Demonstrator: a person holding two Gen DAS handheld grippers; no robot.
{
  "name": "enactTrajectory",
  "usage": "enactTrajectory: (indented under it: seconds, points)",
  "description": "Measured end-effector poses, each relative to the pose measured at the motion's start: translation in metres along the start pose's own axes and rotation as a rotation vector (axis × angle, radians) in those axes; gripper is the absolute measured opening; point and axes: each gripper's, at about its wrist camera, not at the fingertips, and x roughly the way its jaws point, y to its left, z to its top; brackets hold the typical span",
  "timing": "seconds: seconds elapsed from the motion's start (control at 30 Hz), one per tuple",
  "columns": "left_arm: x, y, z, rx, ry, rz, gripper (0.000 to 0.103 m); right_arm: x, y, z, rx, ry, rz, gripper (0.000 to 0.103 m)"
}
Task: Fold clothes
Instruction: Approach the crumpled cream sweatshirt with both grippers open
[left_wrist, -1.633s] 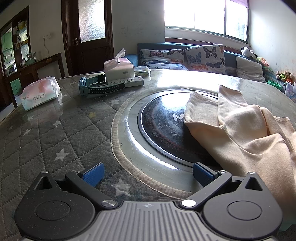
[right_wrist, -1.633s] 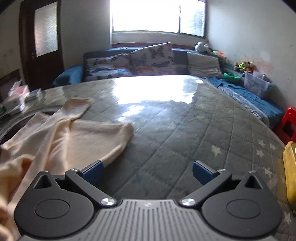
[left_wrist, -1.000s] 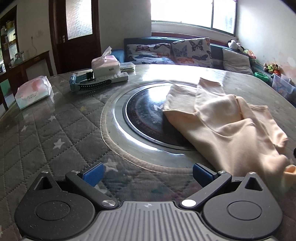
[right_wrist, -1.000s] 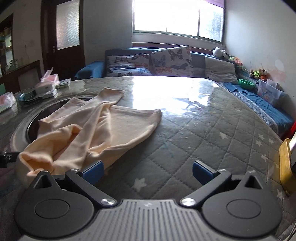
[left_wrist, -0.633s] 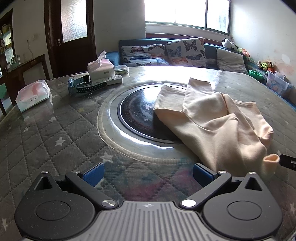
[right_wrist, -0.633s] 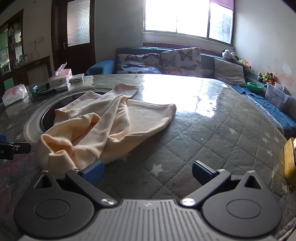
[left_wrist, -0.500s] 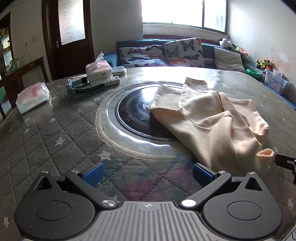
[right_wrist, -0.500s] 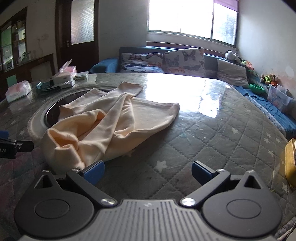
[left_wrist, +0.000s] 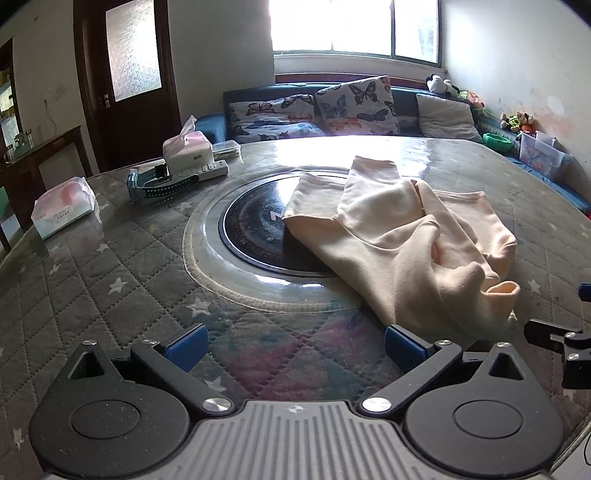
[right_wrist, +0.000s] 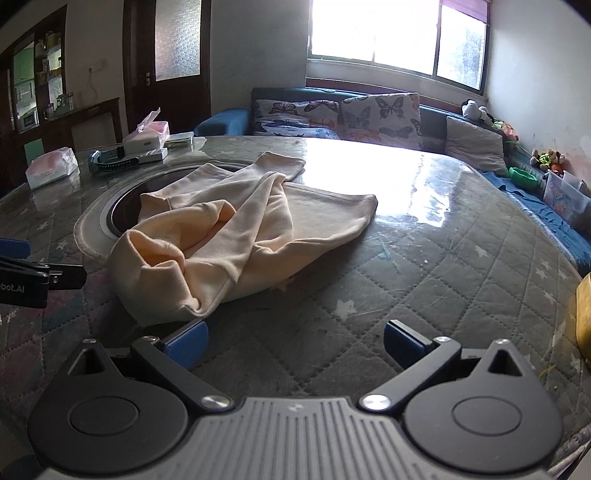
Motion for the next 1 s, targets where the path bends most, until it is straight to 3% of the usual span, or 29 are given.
enactTrajectory:
  seconds: [1.0]
  points:
    - [0.005, -0.016, 0.017, 0.059, 0.003, -0.034, 0.103, 0.004, 0.004, 0.012, -0.029, -0.004, 0.008, 0.102]
